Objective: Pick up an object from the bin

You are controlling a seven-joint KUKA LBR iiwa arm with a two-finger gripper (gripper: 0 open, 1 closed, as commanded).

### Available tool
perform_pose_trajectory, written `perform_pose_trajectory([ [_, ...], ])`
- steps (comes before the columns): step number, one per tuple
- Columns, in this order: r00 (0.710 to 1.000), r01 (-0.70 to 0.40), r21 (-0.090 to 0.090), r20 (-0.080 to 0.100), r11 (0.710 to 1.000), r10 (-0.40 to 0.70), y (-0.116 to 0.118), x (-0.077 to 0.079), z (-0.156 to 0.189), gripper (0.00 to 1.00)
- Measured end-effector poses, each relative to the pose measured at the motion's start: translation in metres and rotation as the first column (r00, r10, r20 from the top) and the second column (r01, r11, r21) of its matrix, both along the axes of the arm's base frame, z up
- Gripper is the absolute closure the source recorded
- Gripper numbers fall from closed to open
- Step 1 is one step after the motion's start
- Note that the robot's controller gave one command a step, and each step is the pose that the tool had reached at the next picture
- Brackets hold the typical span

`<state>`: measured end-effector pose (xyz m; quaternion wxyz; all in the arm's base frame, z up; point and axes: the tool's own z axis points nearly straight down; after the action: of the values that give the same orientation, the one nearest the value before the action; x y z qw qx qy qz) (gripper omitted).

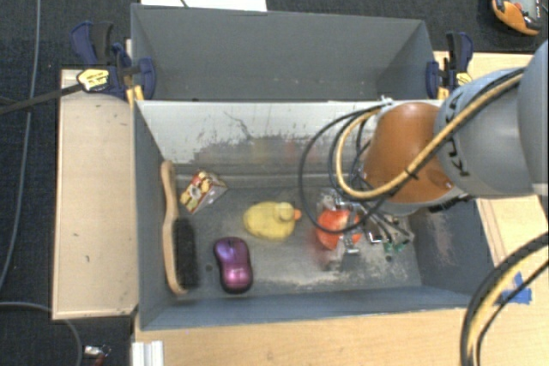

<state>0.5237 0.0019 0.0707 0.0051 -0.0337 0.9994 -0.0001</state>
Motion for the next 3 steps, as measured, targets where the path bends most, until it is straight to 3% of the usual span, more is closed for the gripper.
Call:
perform_pose_trajectory([
  [1,0.996,0.091,0.000,0.003,0.996,-0.091,0.0098,-0.0016,0.0003,0.00],
  [2,1.000,0.017,-0.001,0.004,1.000,-0.017,0.0007,0.0004,0.0005,1.00],
  [3,1.000,0.017,-0.001,0.004,1.000,-0.017,0.0008,0.0004,0.0005,1.00],
])
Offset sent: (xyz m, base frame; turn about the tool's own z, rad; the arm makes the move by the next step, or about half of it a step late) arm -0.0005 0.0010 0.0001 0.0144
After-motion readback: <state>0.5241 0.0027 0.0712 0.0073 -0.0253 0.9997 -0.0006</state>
